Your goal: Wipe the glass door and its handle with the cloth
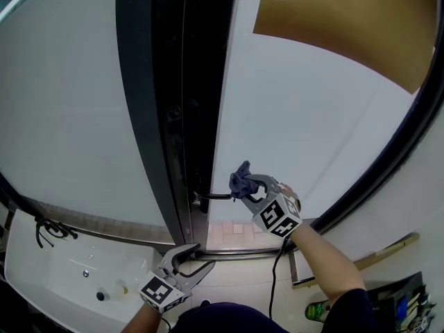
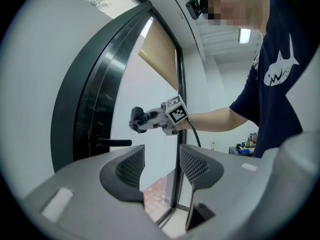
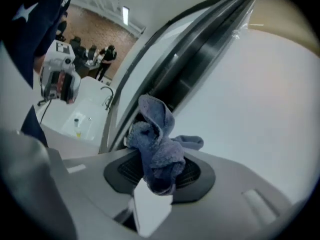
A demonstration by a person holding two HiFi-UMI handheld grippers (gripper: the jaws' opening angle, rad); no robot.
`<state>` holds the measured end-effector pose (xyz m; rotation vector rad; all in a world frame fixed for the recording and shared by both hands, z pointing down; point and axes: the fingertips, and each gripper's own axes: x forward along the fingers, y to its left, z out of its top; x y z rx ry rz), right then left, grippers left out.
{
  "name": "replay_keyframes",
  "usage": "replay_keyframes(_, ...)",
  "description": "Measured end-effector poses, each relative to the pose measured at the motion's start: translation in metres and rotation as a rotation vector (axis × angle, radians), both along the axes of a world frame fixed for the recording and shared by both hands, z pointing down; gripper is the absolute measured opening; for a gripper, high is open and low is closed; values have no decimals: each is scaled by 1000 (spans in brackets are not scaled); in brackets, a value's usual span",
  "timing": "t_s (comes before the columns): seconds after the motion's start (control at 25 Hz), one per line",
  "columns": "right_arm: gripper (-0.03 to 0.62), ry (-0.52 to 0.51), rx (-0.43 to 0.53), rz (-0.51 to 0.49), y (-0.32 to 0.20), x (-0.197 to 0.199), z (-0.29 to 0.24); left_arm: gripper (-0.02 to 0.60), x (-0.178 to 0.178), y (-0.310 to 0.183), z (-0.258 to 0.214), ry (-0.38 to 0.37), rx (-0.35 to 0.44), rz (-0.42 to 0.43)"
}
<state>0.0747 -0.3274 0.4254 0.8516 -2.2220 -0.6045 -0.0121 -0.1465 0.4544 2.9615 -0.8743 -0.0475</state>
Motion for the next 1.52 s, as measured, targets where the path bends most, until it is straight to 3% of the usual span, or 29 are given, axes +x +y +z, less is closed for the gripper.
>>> replay_keyframes(0.12,143,-77,-57,-107,9,-66,-9,215,-3,1,-1,-1,-2,-9)
replay_keyframes(0.2,143,-76,-78,-157,11,-100,-7,215,-7,2,-1,-5,2,-18)
replay_keyframes(0.4,143,-25,-173,-183,3,-140,26,215,-17,5,0,-6,-4,-46)
replay_keyframes(0.52,143,-36,-217,-164,1,-138,37,215,-22,4,1,-5,-12,-61)
replay_keyframes(0.68,144,15,-185,-170,11,-123,43,215,-23,5,3,-8,-20,-61)
replay_keyframes(1.24,144,77,-154,-1,7,-14,52,215,0,9,-1,-13,-8,-11)
replay_keyframes(1.36,144,97,-69,-27,12,-23,41,215,-3,10,0,-12,-8,-18)
replay_keyframes(1.52,144,216,134,-162,27,-79,30,215,-9,10,4,-18,-23,-31)
